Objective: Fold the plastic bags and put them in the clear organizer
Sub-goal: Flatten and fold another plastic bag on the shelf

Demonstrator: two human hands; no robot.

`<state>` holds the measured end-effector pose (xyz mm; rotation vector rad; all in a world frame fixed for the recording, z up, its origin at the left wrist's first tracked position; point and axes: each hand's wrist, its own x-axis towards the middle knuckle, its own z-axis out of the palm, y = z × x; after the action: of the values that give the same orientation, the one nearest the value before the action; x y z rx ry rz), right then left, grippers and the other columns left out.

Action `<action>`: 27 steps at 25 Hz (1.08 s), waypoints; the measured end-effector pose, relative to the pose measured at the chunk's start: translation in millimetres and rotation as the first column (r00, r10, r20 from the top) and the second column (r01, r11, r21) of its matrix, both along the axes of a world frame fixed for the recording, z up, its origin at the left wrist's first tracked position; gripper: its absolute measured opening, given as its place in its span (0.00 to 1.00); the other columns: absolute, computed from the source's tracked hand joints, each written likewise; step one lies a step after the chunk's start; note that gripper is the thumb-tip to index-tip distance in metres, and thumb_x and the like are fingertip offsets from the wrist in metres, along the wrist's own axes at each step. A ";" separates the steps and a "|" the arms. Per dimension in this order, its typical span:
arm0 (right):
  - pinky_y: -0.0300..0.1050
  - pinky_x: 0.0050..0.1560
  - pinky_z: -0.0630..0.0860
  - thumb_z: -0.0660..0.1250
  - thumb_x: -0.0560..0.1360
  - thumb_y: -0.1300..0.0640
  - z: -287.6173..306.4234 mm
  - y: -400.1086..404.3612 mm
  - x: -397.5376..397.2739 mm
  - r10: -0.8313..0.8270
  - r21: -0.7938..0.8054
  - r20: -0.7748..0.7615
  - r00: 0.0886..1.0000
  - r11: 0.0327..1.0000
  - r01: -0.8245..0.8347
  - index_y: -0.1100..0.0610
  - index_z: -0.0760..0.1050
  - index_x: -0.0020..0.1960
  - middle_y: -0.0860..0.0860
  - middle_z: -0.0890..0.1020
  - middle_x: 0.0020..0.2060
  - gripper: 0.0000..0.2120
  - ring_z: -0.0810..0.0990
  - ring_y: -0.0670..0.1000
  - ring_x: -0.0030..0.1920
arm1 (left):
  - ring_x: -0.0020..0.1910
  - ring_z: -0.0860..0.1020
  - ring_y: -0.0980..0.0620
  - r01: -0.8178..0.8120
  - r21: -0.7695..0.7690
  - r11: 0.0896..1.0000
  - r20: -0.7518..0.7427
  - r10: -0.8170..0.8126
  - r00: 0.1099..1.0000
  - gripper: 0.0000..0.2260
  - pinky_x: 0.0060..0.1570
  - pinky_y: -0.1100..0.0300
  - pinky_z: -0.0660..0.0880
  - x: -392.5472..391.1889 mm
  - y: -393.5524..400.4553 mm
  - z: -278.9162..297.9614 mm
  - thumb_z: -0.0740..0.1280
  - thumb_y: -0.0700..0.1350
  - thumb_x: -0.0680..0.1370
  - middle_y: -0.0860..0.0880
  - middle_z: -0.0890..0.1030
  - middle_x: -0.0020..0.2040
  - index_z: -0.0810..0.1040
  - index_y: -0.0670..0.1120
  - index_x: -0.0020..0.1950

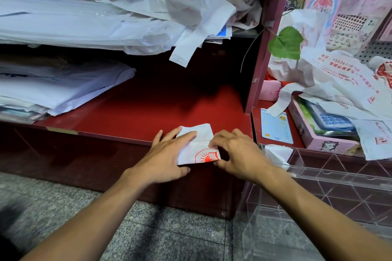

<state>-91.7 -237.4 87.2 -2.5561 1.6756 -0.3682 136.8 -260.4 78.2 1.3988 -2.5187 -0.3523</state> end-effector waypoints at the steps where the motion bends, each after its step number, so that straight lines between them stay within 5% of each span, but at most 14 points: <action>1: 0.48 0.58 0.69 0.71 0.73 0.49 -0.8 0.3 0.7 0.007 -0.008 -0.010 1.000 1.000 -0.007 0.47 0.73 0.61 0.42 0.70 0.66 0.18 0.68 0.49 0.56 | 0.72 0.39 0.69 0.012 0.004 1.000 0.006 -0.012 1.000 0.42 0.75 0.54 0.35 -1.4 1.0 0.5 0.74 0.51 0.71 0.55 0.58 0.79 0.54 0.56 0.79; 7: 0.51 0.58 0.67 0.69 0.73 0.51 -1.8 -4.2 8.3 0.061 -0.038 -0.025 0.998 0.997 -0.062 0.49 0.72 0.54 0.43 0.61 0.76 0.11 0.66 0.51 0.66 | 0.76 0.35 0.64 0.076 0.019 0.997 0.038 -0.076 0.996 0.43 0.75 0.51 0.32 -5.2 0.3 1.9 0.72 0.49 0.72 0.58 0.55 0.79 0.50 0.56 0.80; 11: 0.47 0.50 0.61 0.70 0.73 0.51 -7.0 -6.5 9.6 0.062 -0.078 -0.030 0.998 0.995 -0.064 0.49 0.68 0.58 0.46 0.76 0.65 0.17 0.71 0.52 0.62 | 0.76 0.37 0.65 0.086 0.009 0.996 0.027 -0.086 0.996 0.42 0.76 0.51 0.34 -4.8 -3.7 0.9 0.71 0.45 0.72 0.61 0.56 0.75 0.50 0.56 0.80; 15: 0.47 0.51 0.63 0.68 0.75 0.52 -7.7 -11.5 6.9 0.036 -0.077 0.082 0.996 0.997 -0.030 0.49 0.71 0.64 0.47 0.81 0.57 0.19 0.75 0.53 0.59 | 0.77 0.56 0.55 -0.028 -0.059 0.998 -0.097 0.022 0.995 0.38 0.77 0.50 0.44 1.3 -13.4 -7.9 0.72 0.42 0.72 0.56 0.65 0.75 0.58 0.55 0.77; 17: 0.47 0.54 0.63 0.67 0.76 0.51 -8.6 -12.9 3.6 0.005 -0.056 0.141 0.990 0.998 0.003 0.46 0.76 0.61 0.43 0.81 0.57 0.14 0.74 0.51 0.61 | 0.70 0.68 0.54 -0.103 -0.062 0.993 -0.214 0.087 0.973 0.29 0.75 0.46 0.54 6.9 -20.1 -10.6 0.75 0.43 0.72 0.56 0.73 0.68 0.70 0.56 0.70; 20: 0.48 0.59 0.64 0.67 0.77 0.48 -11.8 -16.9 0.5 -0.078 -0.015 0.231 0.970 0.996 0.084 0.42 0.80 0.57 0.38 0.81 0.58 0.10 0.74 0.49 0.62 | 0.65 0.72 0.53 -0.127 -0.059 0.990 -0.286 0.105 0.953 0.19 0.69 0.45 0.64 7.3 -23.6 -10.7 0.77 0.43 0.71 0.60 0.78 0.58 0.81 0.56 0.60; 24: 0.53 0.61 0.69 0.59 0.72 0.35 -13.9 -21.3 0.3 -0.141 0.037 0.388 0.911 0.990 0.138 0.41 0.82 0.55 0.37 0.81 0.54 0.20 0.77 0.50 0.57 | 0.51 0.76 0.54 -0.161 0.023 0.987 -0.356 0.159 0.921 0.03 0.57 0.51 0.69 1.3 -21.6 -2.5 0.67 0.59 0.72 0.64 0.78 0.40 0.80 0.64 0.41; 27: 0.56 0.59 0.72 0.59 0.74 0.36 -10.5 -29.1 3.7 -0.222 0.110 0.482 0.848 0.975 0.193 0.48 0.82 0.49 0.42 0.80 0.41 0.20 0.78 0.50 0.49 | 0.41 0.75 0.55 -0.280 0.091 0.956 -0.419 0.291 0.860 0.14 0.50 0.54 0.66 -5.1 -27.1 0.6 0.65 0.61 0.76 0.59 0.75 0.30 0.79 0.54 0.37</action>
<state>-88.0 -266.5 76.6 -1.9992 1.7180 -0.8861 131.7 -287.5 78.8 1.4863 -1.9290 -0.5661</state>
